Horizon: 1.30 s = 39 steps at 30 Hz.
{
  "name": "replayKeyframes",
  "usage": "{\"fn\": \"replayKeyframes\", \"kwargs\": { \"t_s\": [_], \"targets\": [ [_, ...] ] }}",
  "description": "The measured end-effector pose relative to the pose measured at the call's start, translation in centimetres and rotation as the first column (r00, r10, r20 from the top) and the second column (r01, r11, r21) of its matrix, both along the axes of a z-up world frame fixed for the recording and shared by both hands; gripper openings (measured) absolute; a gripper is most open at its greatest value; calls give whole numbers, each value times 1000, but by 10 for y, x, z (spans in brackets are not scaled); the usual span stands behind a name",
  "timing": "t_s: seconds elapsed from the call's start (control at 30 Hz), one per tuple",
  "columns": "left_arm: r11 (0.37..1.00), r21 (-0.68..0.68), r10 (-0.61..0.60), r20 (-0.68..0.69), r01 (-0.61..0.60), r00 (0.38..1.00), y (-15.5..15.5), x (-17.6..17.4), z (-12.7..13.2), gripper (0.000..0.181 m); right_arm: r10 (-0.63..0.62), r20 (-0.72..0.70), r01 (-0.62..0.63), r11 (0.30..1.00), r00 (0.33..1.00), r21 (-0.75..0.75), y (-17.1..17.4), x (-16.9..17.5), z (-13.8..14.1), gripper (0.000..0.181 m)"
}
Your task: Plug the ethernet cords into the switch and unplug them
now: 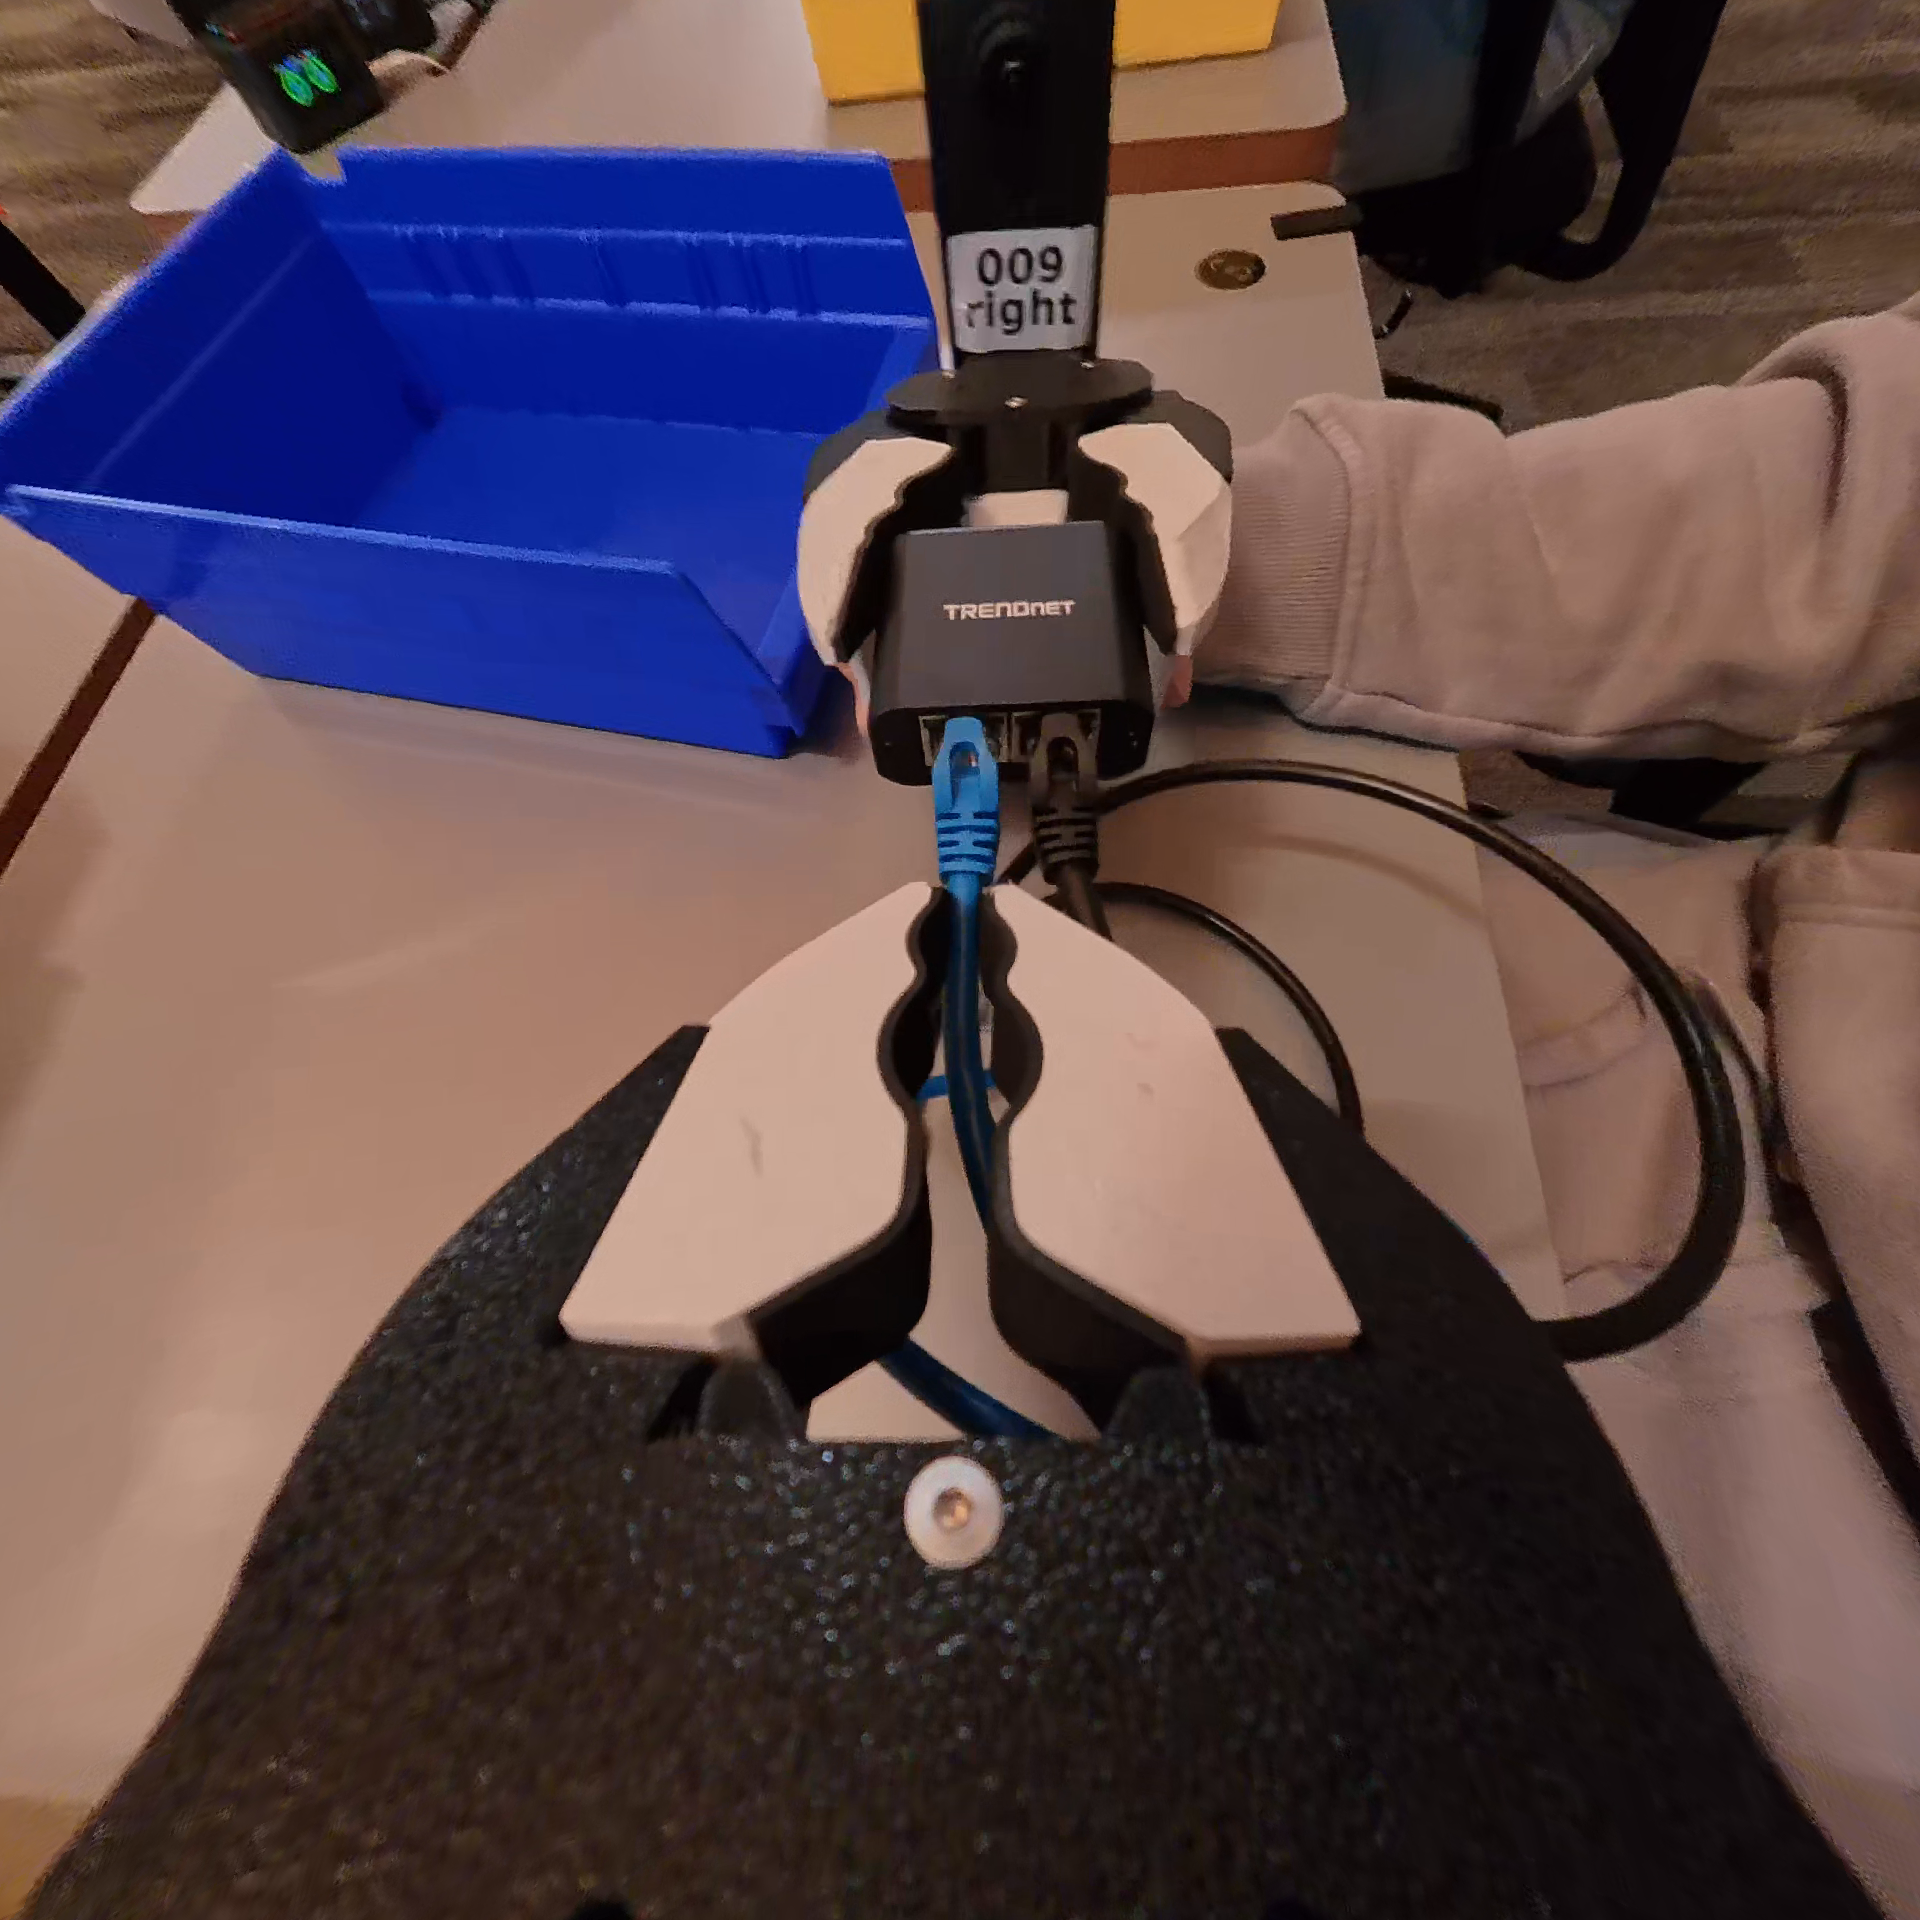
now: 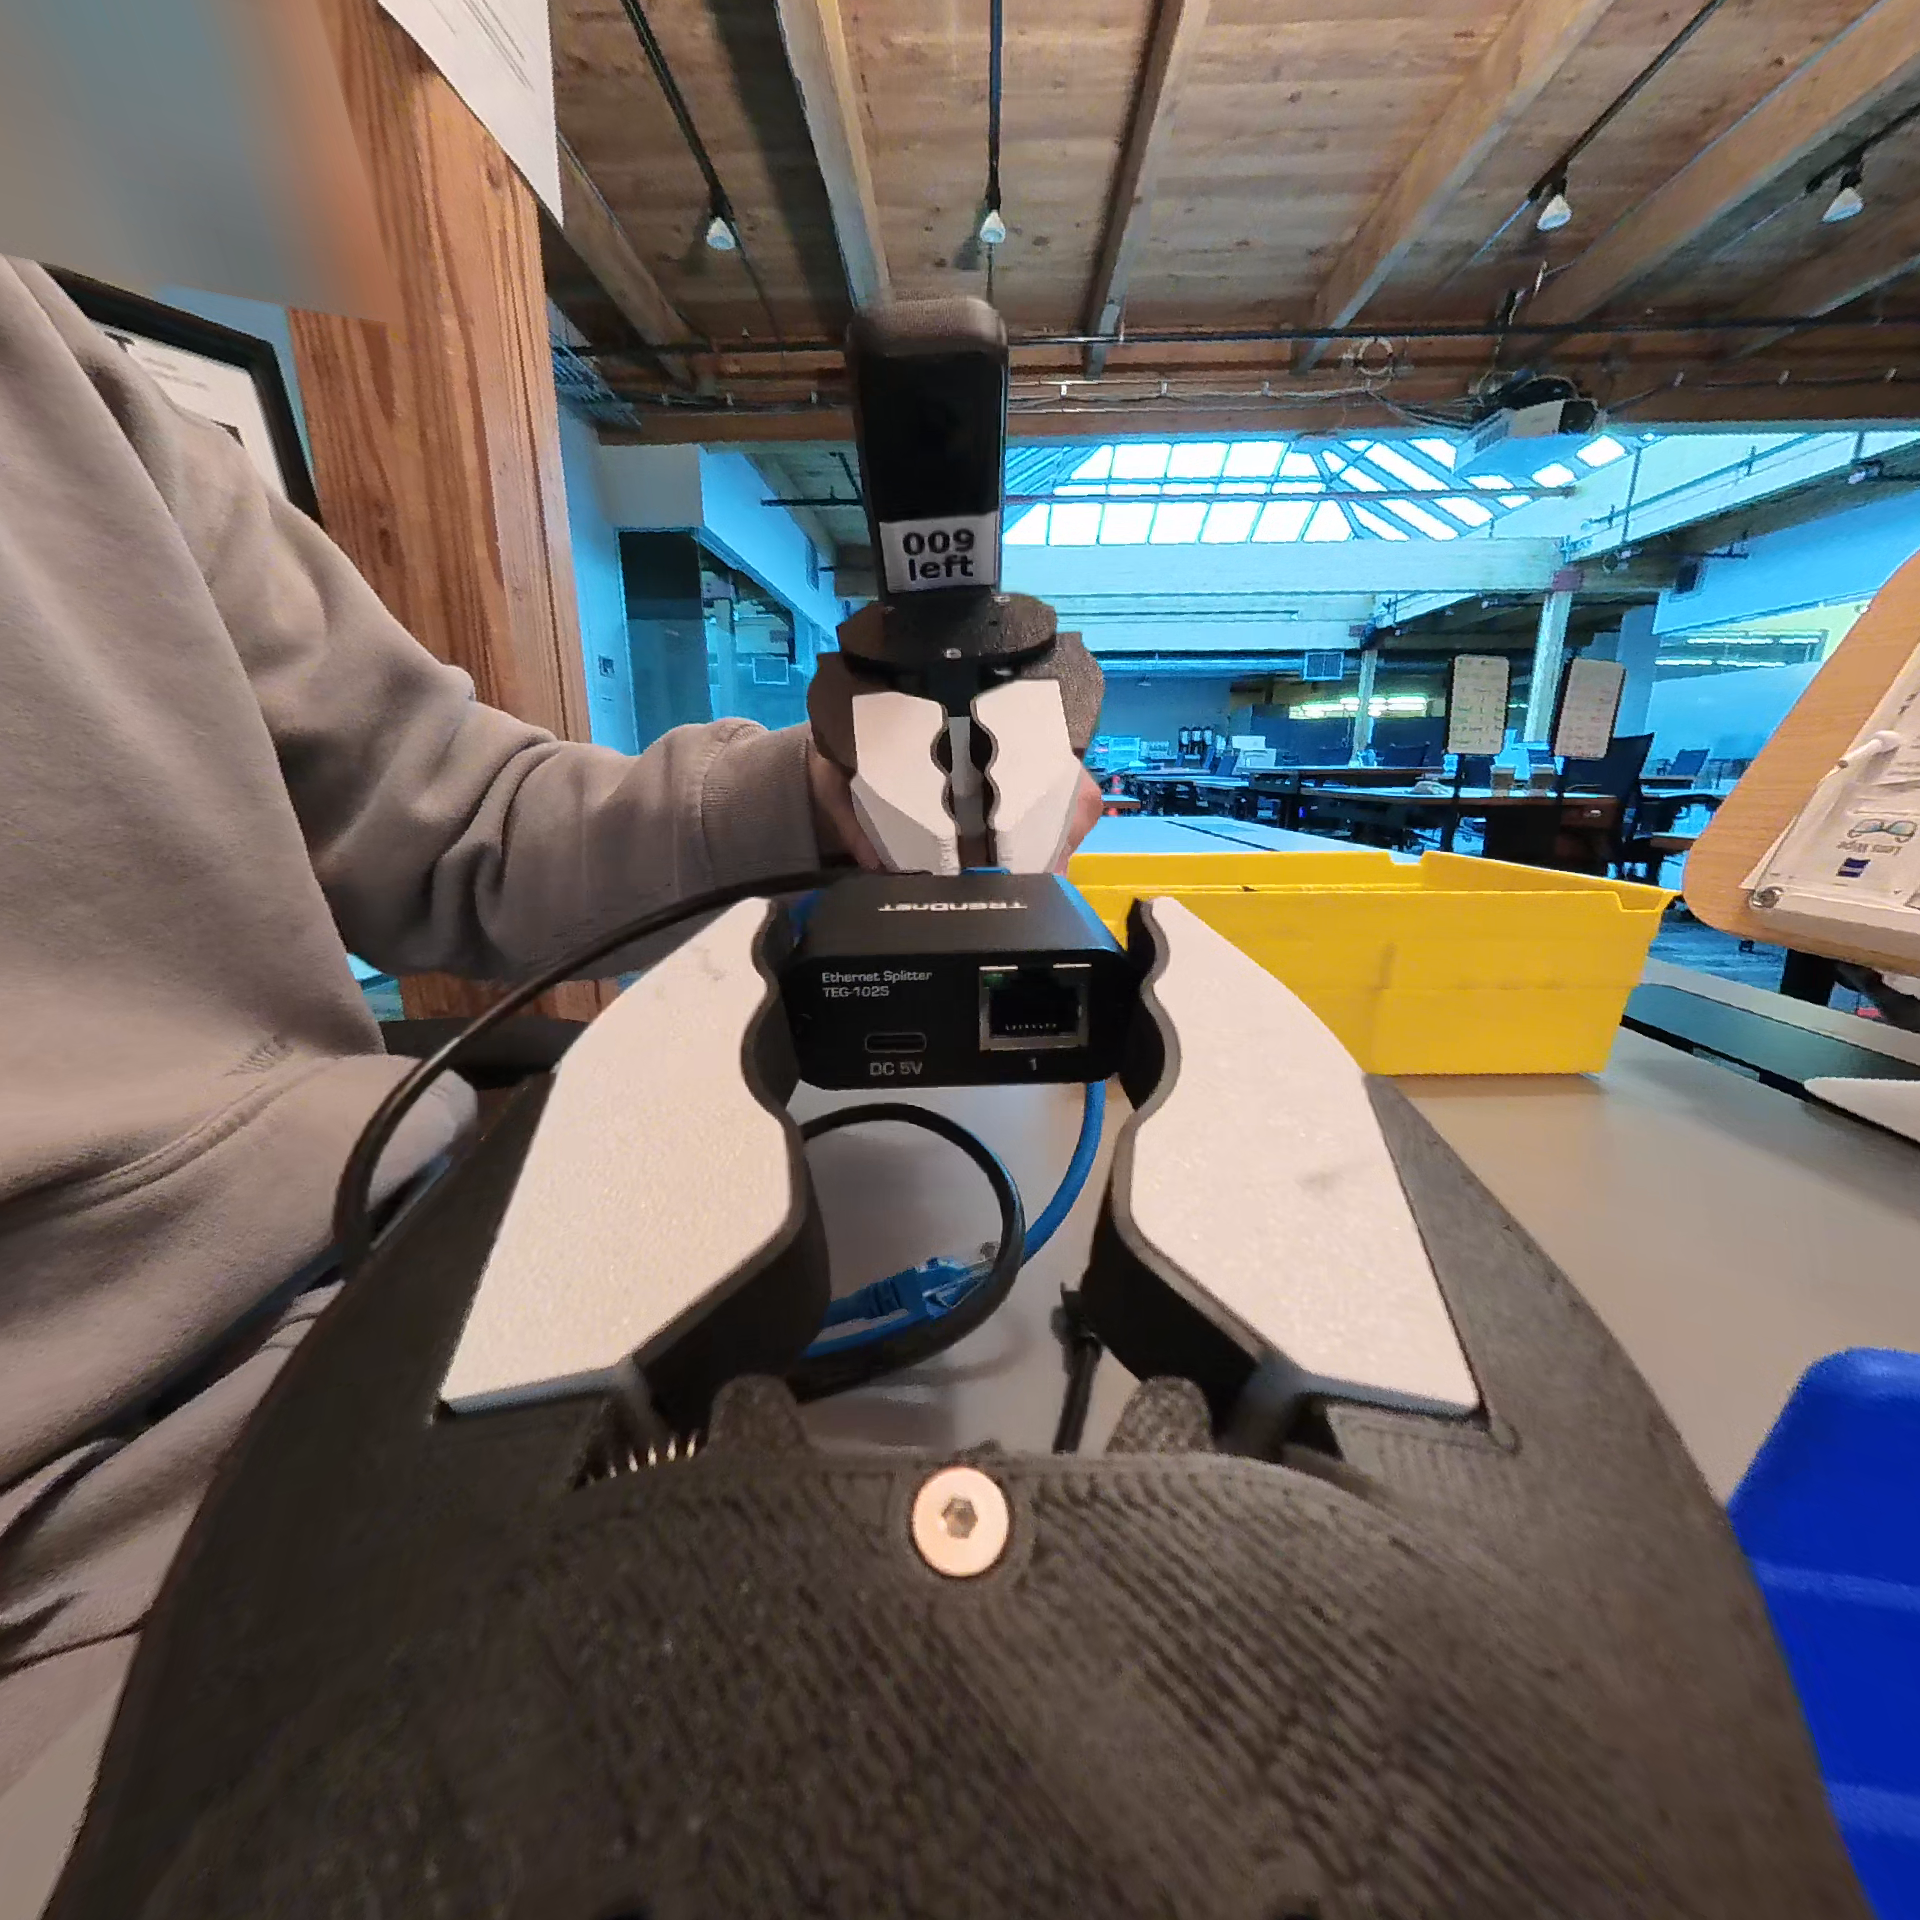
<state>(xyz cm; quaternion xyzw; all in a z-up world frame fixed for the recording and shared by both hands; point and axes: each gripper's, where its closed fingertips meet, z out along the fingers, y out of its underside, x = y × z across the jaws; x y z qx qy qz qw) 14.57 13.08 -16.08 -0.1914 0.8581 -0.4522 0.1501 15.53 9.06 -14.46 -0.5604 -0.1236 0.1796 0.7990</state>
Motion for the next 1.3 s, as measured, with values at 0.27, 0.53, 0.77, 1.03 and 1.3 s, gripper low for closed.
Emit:
{"fn": "replayKeyframes", "kwargs": {
  "t_s": [0.27,0.53,0.77,1.03,1.3],
  "targets": [
    [978,41,192,204,-204,960,44,12,32,39,-134,21,134,991,991,4,4,16,-1,62],
    [848,429,-99,707,-313,700,15,6,15,59,-210,-32,208,976,977,-63,25,25,-4,62],
    [774,525,-223,749,-353,625,-4,19,-4,28,-173,-27,171,984,985,-57,38,9,-2,61],
    [757,604,-509,784,-249,355,-21,-6,4,23,78,-24,-81,988,997,-129,14,-14,-4,81],
    [779,614,-560,773,-128,298,-27,-16,6,23,243,36,-235,959,969,-157,4,-30,-4,67]
  ]
}}
